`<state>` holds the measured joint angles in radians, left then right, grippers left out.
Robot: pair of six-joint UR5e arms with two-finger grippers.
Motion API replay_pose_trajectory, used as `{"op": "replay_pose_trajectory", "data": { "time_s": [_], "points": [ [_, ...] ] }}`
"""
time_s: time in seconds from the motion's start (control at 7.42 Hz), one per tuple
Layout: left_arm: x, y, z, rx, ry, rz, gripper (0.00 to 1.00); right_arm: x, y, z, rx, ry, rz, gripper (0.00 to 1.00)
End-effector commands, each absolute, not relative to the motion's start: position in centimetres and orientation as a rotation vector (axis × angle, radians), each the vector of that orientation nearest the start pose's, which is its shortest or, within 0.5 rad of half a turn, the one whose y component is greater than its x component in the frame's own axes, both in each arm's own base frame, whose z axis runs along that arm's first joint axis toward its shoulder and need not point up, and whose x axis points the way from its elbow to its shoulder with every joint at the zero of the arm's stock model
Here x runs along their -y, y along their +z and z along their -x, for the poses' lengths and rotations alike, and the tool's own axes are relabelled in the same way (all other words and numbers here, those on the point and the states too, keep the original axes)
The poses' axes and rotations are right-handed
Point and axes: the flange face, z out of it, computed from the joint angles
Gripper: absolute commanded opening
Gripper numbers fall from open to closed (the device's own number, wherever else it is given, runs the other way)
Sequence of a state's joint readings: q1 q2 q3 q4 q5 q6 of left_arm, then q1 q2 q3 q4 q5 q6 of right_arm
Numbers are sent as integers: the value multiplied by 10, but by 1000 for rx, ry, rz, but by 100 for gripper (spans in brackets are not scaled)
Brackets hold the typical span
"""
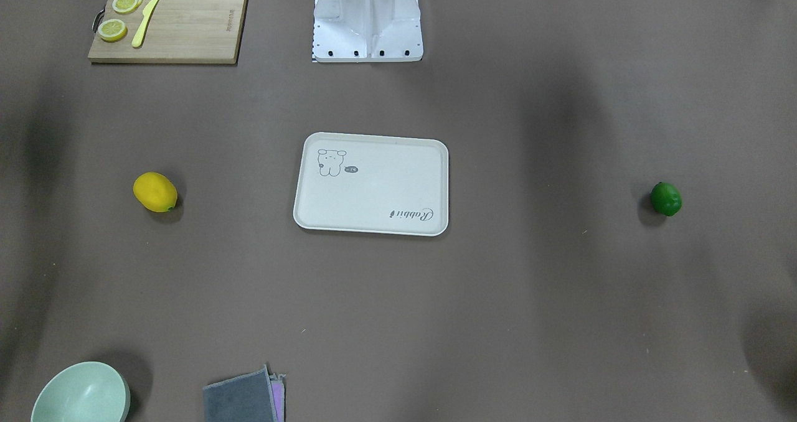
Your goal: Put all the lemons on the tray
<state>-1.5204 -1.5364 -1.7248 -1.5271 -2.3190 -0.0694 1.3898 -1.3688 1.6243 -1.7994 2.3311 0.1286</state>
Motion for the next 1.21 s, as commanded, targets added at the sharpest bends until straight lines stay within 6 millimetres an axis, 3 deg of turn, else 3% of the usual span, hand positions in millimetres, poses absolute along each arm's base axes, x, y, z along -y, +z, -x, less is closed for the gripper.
{"op": "replay_pose_trajectory", "data": {
  "time_s": [0.0, 0.27, 0.54, 0.67, 0.94, 1.08],
  "points": [
    [490, 603, 35, -765, -82, 10, 98, 578, 526, 74, 754, -20, 120, 99],
    [503, 587, -27, -794, -115, 93, 98, 578, 514, 102, 762, -3, 132, 99],
    [524, 562, -118, -801, 33, 115, 98, 581, 493, 130, 770, -24, 121, 99],
    [540, 562, -151, -802, 79, 134, 98, 581, 472, 161, 776, -16, 131, 99],
    [546, 588, -183, -804, 129, 132, 98, 578, 448, 203, 780, -48, 141, 99],
    [546, 600, -186, -804, 132, 137, 98, 578, 436, 225, 785, -84, 138, 99]
  ]
}}
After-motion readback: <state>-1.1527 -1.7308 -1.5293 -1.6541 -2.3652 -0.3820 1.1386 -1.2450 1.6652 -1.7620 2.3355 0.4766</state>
